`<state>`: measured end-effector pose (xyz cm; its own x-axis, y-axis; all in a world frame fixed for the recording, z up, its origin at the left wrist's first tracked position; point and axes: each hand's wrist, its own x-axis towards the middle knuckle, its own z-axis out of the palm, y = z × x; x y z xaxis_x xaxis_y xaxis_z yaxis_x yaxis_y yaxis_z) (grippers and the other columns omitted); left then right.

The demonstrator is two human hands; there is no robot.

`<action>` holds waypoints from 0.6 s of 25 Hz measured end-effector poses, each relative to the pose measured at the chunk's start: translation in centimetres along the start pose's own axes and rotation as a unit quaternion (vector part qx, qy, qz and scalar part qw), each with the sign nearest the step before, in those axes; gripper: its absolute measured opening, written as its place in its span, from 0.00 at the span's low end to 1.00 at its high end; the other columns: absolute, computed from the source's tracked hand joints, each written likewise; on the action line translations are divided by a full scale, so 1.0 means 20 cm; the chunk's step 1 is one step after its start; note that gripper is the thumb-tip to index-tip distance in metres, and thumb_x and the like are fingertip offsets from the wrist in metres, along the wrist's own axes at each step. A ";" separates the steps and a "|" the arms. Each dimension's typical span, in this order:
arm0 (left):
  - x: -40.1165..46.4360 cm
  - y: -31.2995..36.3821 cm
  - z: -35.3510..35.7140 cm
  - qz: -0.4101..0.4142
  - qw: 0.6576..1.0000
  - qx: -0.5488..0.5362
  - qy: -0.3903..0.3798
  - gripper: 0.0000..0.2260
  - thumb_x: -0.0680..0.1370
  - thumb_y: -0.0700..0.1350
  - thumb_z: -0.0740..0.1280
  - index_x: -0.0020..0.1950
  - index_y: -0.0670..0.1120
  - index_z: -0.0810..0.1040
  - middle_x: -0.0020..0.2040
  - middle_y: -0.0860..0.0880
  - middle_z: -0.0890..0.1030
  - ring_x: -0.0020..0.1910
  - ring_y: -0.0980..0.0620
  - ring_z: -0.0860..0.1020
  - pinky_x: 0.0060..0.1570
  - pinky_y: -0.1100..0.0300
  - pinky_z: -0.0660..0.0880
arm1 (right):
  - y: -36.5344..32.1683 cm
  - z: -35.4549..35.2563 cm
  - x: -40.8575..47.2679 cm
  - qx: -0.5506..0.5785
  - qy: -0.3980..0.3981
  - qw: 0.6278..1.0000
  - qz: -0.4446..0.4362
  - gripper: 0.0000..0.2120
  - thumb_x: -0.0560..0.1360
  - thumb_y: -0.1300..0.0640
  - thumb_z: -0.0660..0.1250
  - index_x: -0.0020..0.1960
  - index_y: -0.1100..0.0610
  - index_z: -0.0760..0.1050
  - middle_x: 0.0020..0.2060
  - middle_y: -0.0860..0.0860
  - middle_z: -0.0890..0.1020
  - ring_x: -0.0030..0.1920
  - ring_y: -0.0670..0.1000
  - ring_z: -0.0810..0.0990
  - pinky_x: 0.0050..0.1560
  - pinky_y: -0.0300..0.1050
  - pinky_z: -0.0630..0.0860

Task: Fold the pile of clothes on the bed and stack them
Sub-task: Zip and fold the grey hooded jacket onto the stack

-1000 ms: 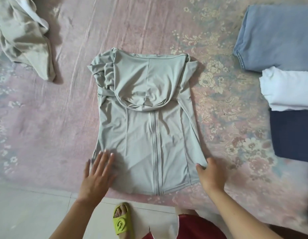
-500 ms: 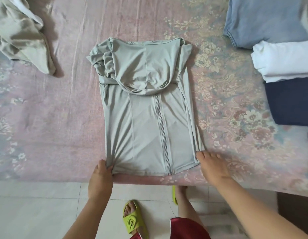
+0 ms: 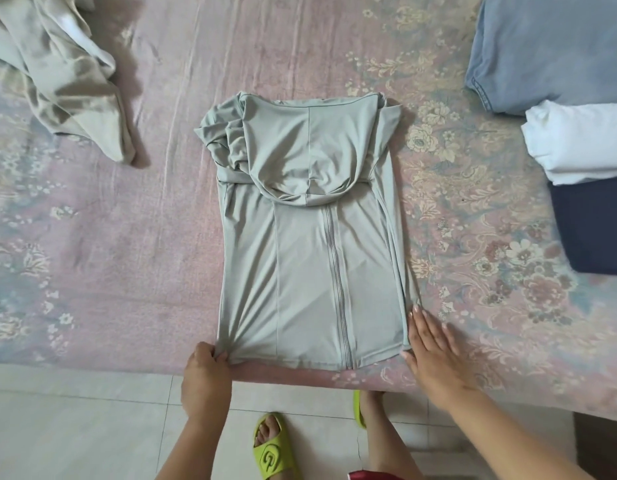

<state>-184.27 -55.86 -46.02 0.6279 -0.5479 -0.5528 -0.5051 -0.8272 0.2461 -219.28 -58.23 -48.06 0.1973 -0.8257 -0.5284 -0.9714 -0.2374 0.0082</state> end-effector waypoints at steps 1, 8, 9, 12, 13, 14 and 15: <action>0.00 0.01 -0.01 0.022 0.996 0.078 0.034 0.05 0.77 0.36 0.62 0.52 0.38 0.70 0.49 0.38 0.76 0.46 0.38 0.75 0.41 0.49 0.67 | -0.01 -0.04 0.00 0.012 0.001 1.000 0.007 0.31 0.82 0.45 0.37 0.75 0.65 0.55 0.75 0.57 0.55 0.76 0.53 0.51 0.74 0.52 0.45; 0.05 0.02 0.29 0.484 0.822 0.299 0.001 0.27 0.82 0.57 0.44 0.77 0.45 0.53 0.77 0.41 0.53 0.77 0.42 0.47 0.71 0.41 0.50 | -0.05 0.00 0.06 -0.001 0.022 0.998 -0.064 0.32 0.81 0.40 0.40 0.77 0.61 0.48 0.77 0.57 0.52 0.75 0.56 0.54 0.72 0.54 0.50; 0.04 -0.01 0.30 0.483 0.815 0.319 -0.015 0.29 0.81 0.60 0.45 0.77 0.46 0.53 0.77 0.41 0.53 0.77 0.42 0.47 0.70 0.40 0.50 | -0.05 0.02 0.03 -0.005 0.020 0.998 -0.067 0.33 0.80 0.39 0.40 0.76 0.61 0.48 0.76 0.58 0.53 0.75 0.57 0.55 0.72 0.55 0.51; 0.02 -0.02 0.24 0.509 0.788 0.342 -0.050 0.35 0.72 0.60 0.57 0.74 0.45 0.59 0.73 0.41 0.66 0.73 0.43 0.61 0.67 0.42 0.63 | -0.05 0.02 0.01 -0.010 0.044 0.995 -0.094 0.34 0.80 0.39 0.37 0.76 0.62 0.50 0.76 0.58 0.55 0.75 0.58 0.55 0.73 0.59 0.52; 0.01 0.02 0.17 0.524 0.780 0.335 -0.072 0.33 0.69 0.59 0.59 0.71 0.45 0.64 0.68 0.41 0.73 0.68 0.44 0.70 0.60 0.45 0.72 | -0.08 -0.04 0.02 -0.005 0.050 0.994 -0.100 0.33 0.81 0.40 0.36 0.76 0.62 0.49 0.76 0.59 0.57 0.76 0.57 0.53 0.73 0.59 0.51; 0.06 0.08 0.10 0.546 0.769 0.325 -0.065 0.28 0.69 0.56 0.59 0.66 0.45 0.67 0.62 0.42 0.79 0.60 0.45 0.78 0.51 0.49 0.78 | -0.14 -0.12 0.07 0.012 0.073 0.992 -0.105 0.32 0.81 0.42 0.35 0.77 0.62 0.47 0.75 0.59 0.60 0.76 0.56 0.50 0.73 0.58 0.50; 0.10 0.16 0.02 0.565 0.763 0.309 -0.062 0.23 0.69 0.52 0.58 0.62 0.45 0.68 0.56 0.44 0.82 0.51 0.47 0.82 0.45 0.53 0.80 | -0.21 -0.19 0.14 0.019 0.109 0.987 -0.118 0.31 0.82 0.43 0.35 0.77 0.62 0.45 0.73 0.58 0.63 0.77 0.54 0.48 0.73 0.57 0.49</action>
<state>-184.74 -59.52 -46.68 -0.4560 -0.8201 -0.3458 -0.8890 0.4013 0.2206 -214.13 -61.42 -46.39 0.4378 -0.8412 -0.3174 -0.8987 -0.4199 -0.1268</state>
